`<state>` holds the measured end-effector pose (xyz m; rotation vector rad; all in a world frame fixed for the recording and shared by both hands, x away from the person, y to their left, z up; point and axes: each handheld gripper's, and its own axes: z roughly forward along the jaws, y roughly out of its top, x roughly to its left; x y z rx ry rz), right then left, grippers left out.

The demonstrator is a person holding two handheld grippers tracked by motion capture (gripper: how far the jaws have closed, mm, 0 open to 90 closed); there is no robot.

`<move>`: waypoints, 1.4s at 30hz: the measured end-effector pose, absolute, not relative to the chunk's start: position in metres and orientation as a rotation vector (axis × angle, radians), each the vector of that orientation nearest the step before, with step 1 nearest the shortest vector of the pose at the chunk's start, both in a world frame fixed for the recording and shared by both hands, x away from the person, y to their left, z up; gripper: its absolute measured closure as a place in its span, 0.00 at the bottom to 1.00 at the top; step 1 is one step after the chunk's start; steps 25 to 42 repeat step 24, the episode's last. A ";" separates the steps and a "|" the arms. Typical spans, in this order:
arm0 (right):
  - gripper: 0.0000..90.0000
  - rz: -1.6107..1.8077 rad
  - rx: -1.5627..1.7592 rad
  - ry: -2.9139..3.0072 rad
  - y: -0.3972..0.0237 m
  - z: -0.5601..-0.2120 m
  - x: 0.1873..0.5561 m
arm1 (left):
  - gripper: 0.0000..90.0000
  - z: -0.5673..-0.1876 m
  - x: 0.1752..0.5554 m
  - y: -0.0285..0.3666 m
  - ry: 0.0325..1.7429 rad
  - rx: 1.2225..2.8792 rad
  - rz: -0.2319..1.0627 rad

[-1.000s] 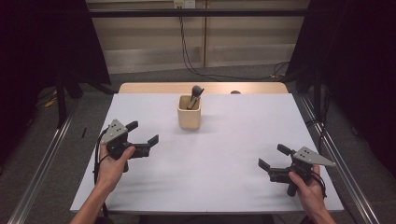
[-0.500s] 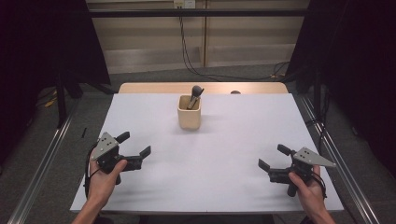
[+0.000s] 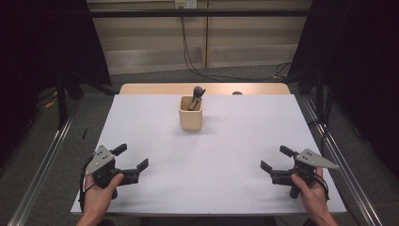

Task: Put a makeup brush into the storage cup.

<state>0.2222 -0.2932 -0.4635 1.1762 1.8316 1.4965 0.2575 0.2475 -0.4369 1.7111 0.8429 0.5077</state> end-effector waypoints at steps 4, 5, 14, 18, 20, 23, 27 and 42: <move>0.00 1.492 1.175 1.835 -0.294 -0.463 0.221 | 0.03 -0.440 0.250 0.251 0.871 1.698 0.516; 0.00 1.489 1.176 1.832 -0.295 -0.463 0.221 | 0.03 -0.442 0.248 0.252 0.873 1.696 0.518; 0.00 1.493 1.187 1.818 -0.298 -0.462 0.219 | 0.03 -0.445 0.246 0.257 0.864 1.709 0.554; 0.00 1.497 1.171 1.833 -0.297 -0.462 0.218 | 0.03 -0.444 0.247 0.261 0.856 1.715 0.570; 0.00 1.501 1.172 1.830 -0.297 -0.462 0.218 | 0.03 -0.445 0.247 0.264 0.868 1.695 0.549; 0.00 1.500 1.177 1.826 -0.298 -0.462 0.218 | 0.03 -0.445 0.247 0.264 0.871 1.696 0.560; 0.00 1.501 1.177 1.827 -0.298 -0.462 0.218 | 0.03 -0.445 0.248 0.265 0.867 1.703 0.558; 0.00 1.501 1.177 1.827 -0.298 -0.462 0.218 | 0.03 -0.445 0.248 0.265 0.867 1.703 0.558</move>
